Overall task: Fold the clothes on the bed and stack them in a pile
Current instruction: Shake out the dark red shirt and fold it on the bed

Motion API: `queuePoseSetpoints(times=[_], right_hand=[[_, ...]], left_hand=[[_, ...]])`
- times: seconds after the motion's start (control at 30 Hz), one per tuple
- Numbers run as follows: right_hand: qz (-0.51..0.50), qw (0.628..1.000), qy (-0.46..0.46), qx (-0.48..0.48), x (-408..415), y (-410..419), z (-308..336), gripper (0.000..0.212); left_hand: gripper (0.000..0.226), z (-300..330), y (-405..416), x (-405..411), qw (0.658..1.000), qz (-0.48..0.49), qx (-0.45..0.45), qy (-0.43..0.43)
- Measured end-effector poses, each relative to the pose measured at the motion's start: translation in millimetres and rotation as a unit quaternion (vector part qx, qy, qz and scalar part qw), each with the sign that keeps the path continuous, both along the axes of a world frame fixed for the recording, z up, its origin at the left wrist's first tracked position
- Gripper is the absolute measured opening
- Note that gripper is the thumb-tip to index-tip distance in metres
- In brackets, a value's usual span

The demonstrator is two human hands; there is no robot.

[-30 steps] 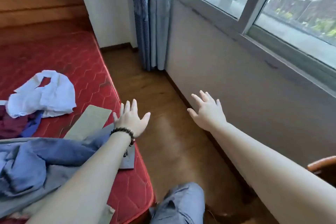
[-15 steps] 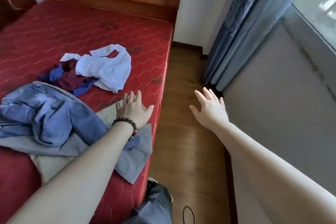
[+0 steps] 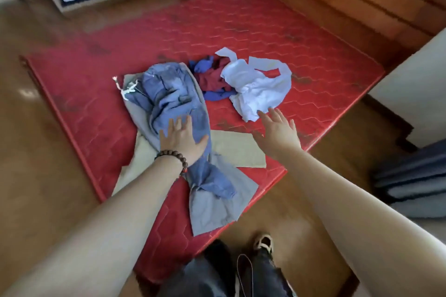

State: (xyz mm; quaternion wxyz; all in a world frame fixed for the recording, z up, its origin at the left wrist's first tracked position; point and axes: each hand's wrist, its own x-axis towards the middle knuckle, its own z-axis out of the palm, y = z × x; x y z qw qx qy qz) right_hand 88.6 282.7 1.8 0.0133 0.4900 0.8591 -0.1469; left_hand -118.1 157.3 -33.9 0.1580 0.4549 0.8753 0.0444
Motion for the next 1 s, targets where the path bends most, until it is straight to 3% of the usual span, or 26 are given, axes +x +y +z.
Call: queuePoseSetpoints(times=[0.27,0.5,0.73,1.0], right_hand=[[0.146,0.988,-0.048,-0.024,-72.8,42.4,-19.4,0.062],[0.238,0.967,-0.085,-0.026,-95.6,124.3,-40.3,0.065],[0.305,0.948,-0.081,-0.028,-100.4,213.5,-49.9,0.062],[0.337,0.938,-0.066,-0.041,-113.4,247.1,-69.9,0.06]], left_hand=[[0.079,-12.8,-22.7,-12.2,0.989,0.147,-0.026,-0.019],[0.08,-22.4,38.5,1.1,0.969,0.244,-0.033,-0.022],[0.081,-25.4,116.2,18.9,0.952,0.301,-0.031,-0.042],[0.082,-36.7,144.2,18.8,0.942,0.329,-0.039,-0.061]])
